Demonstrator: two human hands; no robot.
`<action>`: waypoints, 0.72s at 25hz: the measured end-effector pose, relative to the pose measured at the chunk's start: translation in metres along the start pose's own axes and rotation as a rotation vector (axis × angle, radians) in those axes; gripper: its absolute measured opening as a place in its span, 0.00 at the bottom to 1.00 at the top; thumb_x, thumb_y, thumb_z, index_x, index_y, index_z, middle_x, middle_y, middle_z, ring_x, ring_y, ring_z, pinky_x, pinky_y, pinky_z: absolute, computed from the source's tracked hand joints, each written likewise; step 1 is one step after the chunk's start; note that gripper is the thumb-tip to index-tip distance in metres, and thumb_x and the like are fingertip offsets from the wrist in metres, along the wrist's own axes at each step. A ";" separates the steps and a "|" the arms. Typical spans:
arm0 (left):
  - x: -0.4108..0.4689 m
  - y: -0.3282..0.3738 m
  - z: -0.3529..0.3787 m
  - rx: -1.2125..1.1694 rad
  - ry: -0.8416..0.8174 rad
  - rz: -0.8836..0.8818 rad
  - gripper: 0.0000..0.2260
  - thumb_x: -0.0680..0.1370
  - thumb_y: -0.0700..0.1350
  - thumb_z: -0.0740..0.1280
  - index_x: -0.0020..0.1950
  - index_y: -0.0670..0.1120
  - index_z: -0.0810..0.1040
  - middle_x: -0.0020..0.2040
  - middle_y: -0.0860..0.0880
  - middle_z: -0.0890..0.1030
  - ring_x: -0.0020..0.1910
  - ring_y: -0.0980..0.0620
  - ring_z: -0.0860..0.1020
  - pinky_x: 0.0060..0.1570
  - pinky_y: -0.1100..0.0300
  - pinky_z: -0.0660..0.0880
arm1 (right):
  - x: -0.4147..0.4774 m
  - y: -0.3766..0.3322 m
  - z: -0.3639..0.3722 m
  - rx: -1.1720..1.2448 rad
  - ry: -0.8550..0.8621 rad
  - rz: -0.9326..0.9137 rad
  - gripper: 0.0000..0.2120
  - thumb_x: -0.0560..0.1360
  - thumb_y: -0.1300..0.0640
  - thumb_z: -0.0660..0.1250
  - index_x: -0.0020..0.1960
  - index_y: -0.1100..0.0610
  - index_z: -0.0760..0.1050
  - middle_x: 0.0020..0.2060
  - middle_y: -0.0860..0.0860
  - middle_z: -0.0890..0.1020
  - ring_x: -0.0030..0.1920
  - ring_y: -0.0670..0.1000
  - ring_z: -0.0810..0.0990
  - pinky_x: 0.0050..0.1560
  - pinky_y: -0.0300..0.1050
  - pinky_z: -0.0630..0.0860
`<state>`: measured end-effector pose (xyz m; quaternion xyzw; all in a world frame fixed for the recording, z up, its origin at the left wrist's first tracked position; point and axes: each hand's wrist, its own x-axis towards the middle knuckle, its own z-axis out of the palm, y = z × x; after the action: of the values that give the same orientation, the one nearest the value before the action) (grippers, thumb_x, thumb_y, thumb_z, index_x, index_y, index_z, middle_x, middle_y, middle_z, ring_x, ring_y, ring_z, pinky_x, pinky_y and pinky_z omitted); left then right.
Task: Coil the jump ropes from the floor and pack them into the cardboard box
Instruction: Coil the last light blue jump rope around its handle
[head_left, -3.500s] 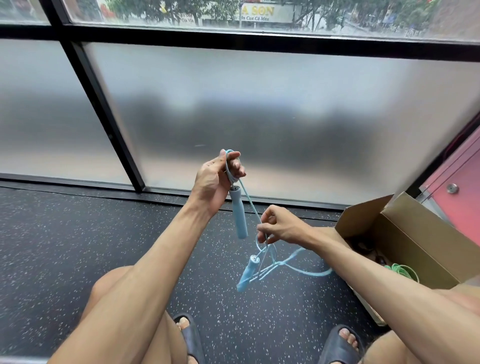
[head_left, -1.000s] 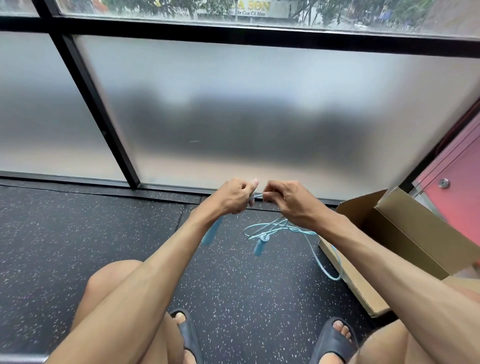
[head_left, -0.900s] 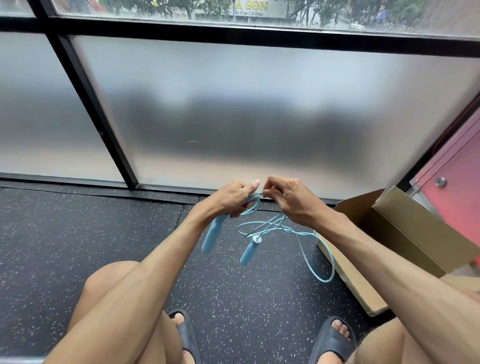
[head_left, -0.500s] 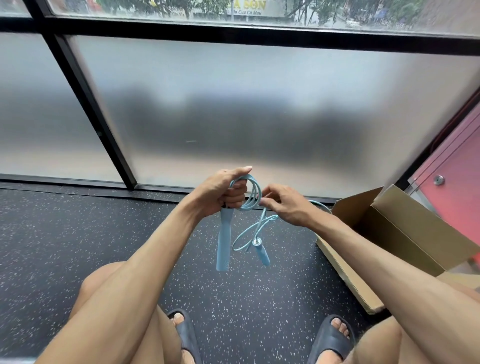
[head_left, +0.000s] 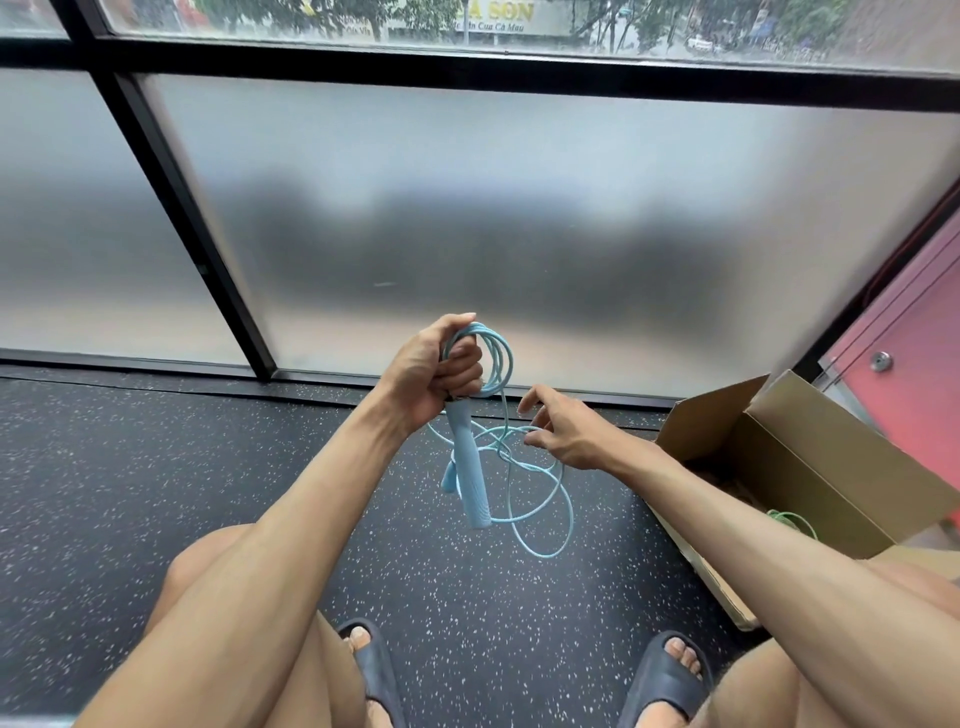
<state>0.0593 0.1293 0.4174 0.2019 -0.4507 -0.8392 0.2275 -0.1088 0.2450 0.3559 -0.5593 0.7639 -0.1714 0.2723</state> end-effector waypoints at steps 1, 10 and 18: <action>0.001 0.001 -0.003 -0.025 0.031 0.021 0.21 0.81 0.48 0.58 0.28 0.47 0.61 0.19 0.53 0.56 0.17 0.56 0.54 0.26 0.59 0.50 | 0.002 0.002 0.002 -0.020 0.006 0.014 0.09 0.79 0.59 0.66 0.58 0.52 0.71 0.48 0.51 0.82 0.49 0.52 0.80 0.53 0.49 0.79; 0.006 -0.004 -0.018 0.078 0.380 0.177 0.19 0.82 0.48 0.59 0.31 0.45 0.68 0.19 0.53 0.61 0.16 0.56 0.57 0.20 0.65 0.58 | 0.007 0.016 -0.004 -0.117 0.136 0.183 0.11 0.80 0.61 0.57 0.56 0.58 0.77 0.50 0.57 0.83 0.40 0.51 0.77 0.32 0.40 0.67; 0.013 -0.007 -0.033 0.153 0.563 0.218 0.20 0.84 0.49 0.60 0.34 0.42 0.74 0.20 0.53 0.62 0.18 0.56 0.58 0.20 0.65 0.57 | -0.001 0.021 -0.010 -0.074 0.067 0.211 0.13 0.78 0.50 0.68 0.44 0.59 0.80 0.41 0.55 0.84 0.40 0.52 0.79 0.41 0.44 0.73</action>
<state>0.0654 0.1036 0.3934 0.3936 -0.4507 -0.6847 0.4161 -0.1306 0.2517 0.3526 -0.4795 0.8331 -0.1320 0.2421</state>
